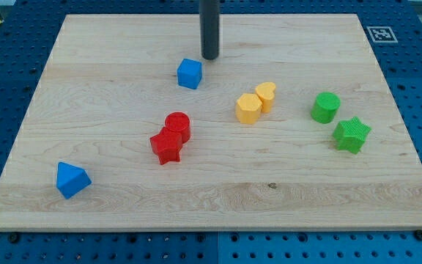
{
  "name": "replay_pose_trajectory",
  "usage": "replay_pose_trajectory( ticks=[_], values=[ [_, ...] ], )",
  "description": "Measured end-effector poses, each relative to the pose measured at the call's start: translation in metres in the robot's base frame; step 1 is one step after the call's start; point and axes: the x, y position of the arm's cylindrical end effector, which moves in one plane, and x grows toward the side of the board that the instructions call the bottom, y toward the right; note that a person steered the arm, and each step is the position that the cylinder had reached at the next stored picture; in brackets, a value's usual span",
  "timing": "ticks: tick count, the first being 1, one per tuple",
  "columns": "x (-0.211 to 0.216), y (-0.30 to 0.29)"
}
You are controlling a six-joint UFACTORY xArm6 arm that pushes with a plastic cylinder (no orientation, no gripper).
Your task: Slide the blue cube left and down
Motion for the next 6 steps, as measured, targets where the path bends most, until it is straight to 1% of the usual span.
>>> replay_pose_trajectory(
  ticks=[1,2,3,5,6],
  values=[
    [0.04,-0.021],
    [0.072,-0.084],
    [0.079,-0.099],
    [0.035,-0.1],
    [0.065,-0.121]
  ],
)
